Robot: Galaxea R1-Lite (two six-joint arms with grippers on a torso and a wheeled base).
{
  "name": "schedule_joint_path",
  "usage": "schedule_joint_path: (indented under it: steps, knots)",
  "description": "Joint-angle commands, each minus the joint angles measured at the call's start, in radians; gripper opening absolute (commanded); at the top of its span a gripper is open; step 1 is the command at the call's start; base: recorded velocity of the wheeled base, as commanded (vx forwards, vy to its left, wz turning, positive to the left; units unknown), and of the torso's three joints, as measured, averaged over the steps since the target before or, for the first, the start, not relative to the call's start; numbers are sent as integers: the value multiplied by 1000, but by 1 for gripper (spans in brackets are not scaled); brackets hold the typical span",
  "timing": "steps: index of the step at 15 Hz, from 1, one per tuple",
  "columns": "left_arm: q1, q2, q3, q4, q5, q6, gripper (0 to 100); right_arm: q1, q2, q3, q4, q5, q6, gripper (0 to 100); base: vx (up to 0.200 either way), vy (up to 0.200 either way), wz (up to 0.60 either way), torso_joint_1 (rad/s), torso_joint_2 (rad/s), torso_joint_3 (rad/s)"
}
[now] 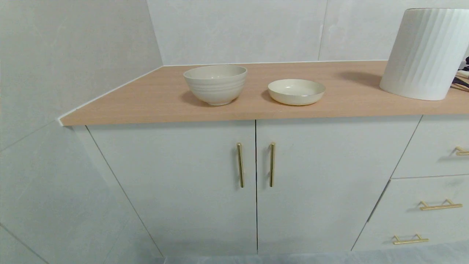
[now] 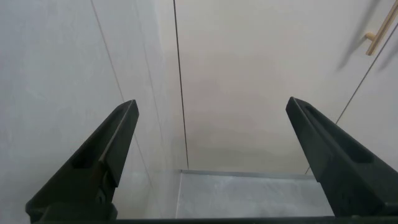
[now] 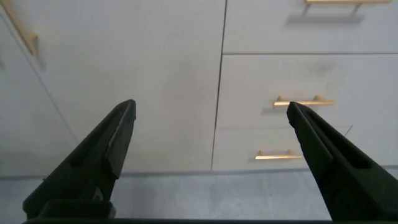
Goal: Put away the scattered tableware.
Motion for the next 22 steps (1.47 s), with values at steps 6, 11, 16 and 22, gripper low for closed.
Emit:
schedule_joint_path:
  steps: [6,11,16,22]
  knots:
    - [0,0,0,-1,1,0,100,127,833,-542,34,438,110,100,0,0,0,0,0,0]
    - [0,0,0,-1,1,0,100,482,1305,-874,27,344,194,100,0,0,0,0,0,0]
    - [0,0,0,-1,1,0,100,568,1548,-1048,27,384,250,100,0,0,0,0,0,0]
    - [0,0,0,-1,1,0,100,585,1776,-1079,-193,387,239,100,0,0,0,0,0,0]
